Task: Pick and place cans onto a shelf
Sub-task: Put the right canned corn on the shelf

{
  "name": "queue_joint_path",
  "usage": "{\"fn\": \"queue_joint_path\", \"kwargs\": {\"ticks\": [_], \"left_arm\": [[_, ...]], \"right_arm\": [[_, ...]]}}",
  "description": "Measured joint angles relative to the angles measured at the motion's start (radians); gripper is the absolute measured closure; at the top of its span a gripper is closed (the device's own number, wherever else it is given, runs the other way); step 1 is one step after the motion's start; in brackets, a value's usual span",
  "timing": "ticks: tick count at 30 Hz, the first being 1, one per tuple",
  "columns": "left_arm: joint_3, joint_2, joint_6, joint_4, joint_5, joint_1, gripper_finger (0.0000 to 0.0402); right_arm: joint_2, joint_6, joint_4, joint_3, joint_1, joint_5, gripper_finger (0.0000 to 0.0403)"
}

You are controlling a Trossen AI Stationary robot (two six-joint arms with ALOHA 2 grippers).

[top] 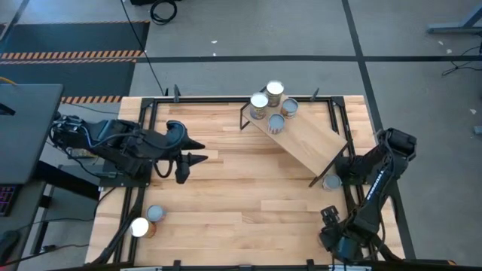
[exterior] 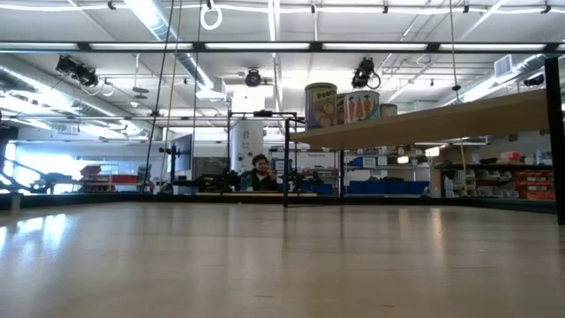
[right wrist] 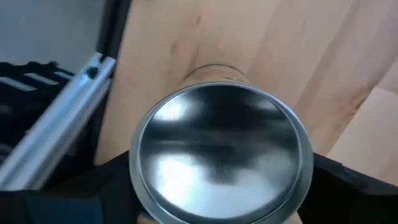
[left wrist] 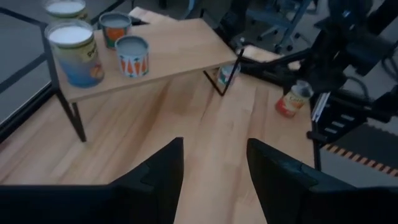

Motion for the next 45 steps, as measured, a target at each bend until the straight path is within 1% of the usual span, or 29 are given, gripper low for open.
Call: {"fn": "queue_joint_path", "kwargs": {"ticks": [3, 7, 9, 12, 14, 17, 18, 19, 21, 23, 25, 27, 29, 32, 34, 39, 43, 45], "left_arm": [[0.0, -0.018, 0.002, -0.027, 0.0, 0.001, 0.022], [0.0, -0.063, 0.08, -0.037, -0.012, 0.027, 0.022], [0.0, -0.094, 0.127, -0.037, -0.025, 0.052, 0.022], [0.0, -0.139, 0.182, -0.045, -0.027, 0.1, 0.022], [0.0, -0.169, 0.22, -0.053, -0.027, 0.128, 0.0221], [0.0, -0.216, 0.237, -0.08, -0.028, 0.151, 0.0221], [0.0, -0.23, 0.226, -0.084, -0.027, 0.153, 0.0221], [0.0, -0.239, 0.217, -0.085, -0.028, 0.153, 0.0221], [0.0, -0.253, 0.196, -0.082, -0.026, 0.152, 0.0221], [0.0, -0.256, 0.192, -0.066, -0.023, 0.148, 0.0221], [0.0, -0.254, 0.2, -0.053, -0.021, 0.137, 0.0221], [0.0, -0.249, 0.215, -0.044, -0.01, 0.126, 0.0221], [0.0, -0.238, 0.227, -0.04, -0.003, 0.118, 0.0221], [0.0, -0.225, 0.247, -0.041, 0.003, 0.111, 0.0221], [0.0, -0.218, 0.248, -0.039, 0.002, 0.11, 0.0221], [0.0, -0.197, 0.268, -0.026, 0.001, 0.11, 0.0221], [0.0, -0.198, 0.314, -0.026, 0.001, 0.11, 0.0221], [0.0, -0.202, 0.327, -0.017, 0.002, 0.11, 0.0221]], "right_arm": [[0.0, -0.053, -0.064, 0.07, -0.074, -0.01, 0.0094], [0.0, -0.118, -0.168, 0.245, -0.264, -0.005, 0.0094], [0.0, -0.148, -0.227, 0.358, -0.371, 0.029, 0.0094], [0.0, -0.17, -0.343, 0.525, -0.552, 0.118, 0.0094], [0.0, -0.142, -0.442, 0.631, -0.685, 0.158, 0.0094], [-0.001, -0.046, -0.63, 0.761, -0.879, 0.21, 0.0094], [-0.002, -0.008, -0.674, 0.792, -0.935, 0.222, 0.0094], [-0.011, 0.027, -0.664, 0.805, -0.988, 0.218, 0.0094], [-0.046, 0.109, -0.627, 0.799, -1.085, 0.18, 0.0094], [-0.064, 0.169, -0.646, 0.796, -1.175, 0.181, 0.0094], [-0.07, 0.159, -0.66, 0.774, -1.252, 0.169, 0.0094], [-0.086, 0.159, -0.657, 0.757, -1.305, 0.124, 0.0094], [-0.116, 0.168, -0.656, 0.752, -1.338, 0.09, 0.0094], [-0.148, 0.218, -0.657, 0.714, -1.377, 0.094, 0.0094], [-0.162, 0.256, -0.656, 0.675, -1.415, 0.088, 0.0094], [-0.205, 0.322, -0.655, 0.552, -1.499, 0.027, 0.0094], [-0.241, 0.379, -0.659, 0.473, -1.541, 0.026, 0.0094], [-0.248, 0.378, -0.657, 0.454, -1.553, 0.052, 0.0094]]}}
